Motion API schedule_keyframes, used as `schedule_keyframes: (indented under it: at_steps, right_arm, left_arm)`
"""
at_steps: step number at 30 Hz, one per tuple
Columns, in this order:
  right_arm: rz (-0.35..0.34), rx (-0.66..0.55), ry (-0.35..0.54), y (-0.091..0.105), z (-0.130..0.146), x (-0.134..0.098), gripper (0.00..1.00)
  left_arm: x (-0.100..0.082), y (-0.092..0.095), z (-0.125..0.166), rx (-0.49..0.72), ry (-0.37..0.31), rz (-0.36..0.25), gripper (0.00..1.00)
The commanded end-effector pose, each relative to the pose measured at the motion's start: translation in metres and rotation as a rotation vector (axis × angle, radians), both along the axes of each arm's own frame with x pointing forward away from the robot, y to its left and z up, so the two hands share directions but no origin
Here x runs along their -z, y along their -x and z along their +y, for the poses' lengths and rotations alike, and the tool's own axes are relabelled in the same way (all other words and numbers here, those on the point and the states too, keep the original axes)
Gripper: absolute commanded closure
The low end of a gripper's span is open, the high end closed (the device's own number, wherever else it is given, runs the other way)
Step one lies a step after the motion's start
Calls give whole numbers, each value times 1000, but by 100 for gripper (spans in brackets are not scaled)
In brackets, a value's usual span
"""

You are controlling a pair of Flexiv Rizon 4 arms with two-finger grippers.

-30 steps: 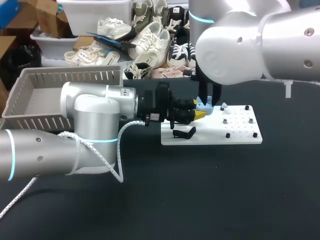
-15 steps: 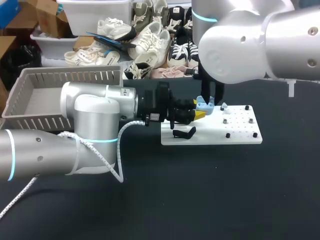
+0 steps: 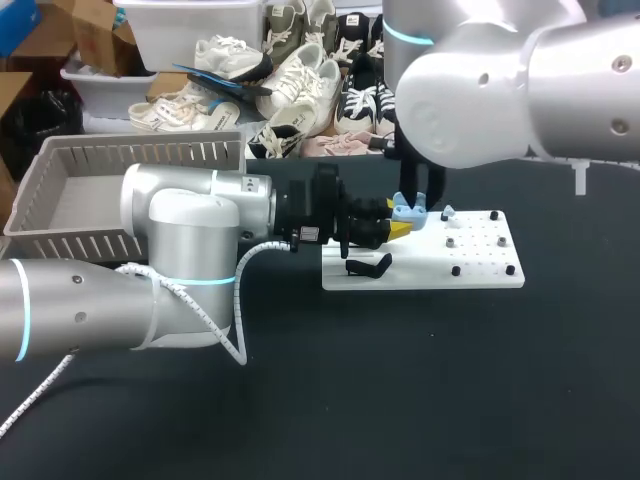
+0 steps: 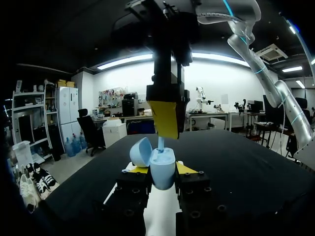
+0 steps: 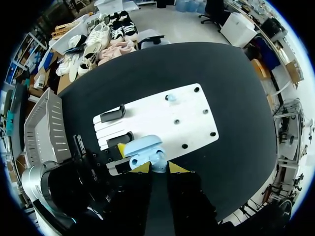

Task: Pick up each earbud case from the left stands, insert the matching earbuds, close the lid, and place the case in the box.

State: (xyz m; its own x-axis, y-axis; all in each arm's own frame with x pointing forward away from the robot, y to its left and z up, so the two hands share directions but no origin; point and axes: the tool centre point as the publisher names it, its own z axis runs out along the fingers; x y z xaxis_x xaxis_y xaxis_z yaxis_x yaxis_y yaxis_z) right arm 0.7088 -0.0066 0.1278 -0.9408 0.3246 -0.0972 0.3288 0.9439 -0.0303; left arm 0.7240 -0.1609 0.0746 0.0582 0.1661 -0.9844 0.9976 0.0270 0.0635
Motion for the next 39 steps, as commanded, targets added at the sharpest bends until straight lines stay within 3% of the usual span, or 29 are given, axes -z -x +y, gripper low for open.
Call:
schedule_keyframes:
  at_steps: [1,39]
  right_arm:
    - [1,0,1,0,1,1,100]
    - [14,6,7,-2,2,3,100]
  left_arm:
    - [0,0,1,0,3,-1,100]
    - [0,0,1,0,3,-1,100]
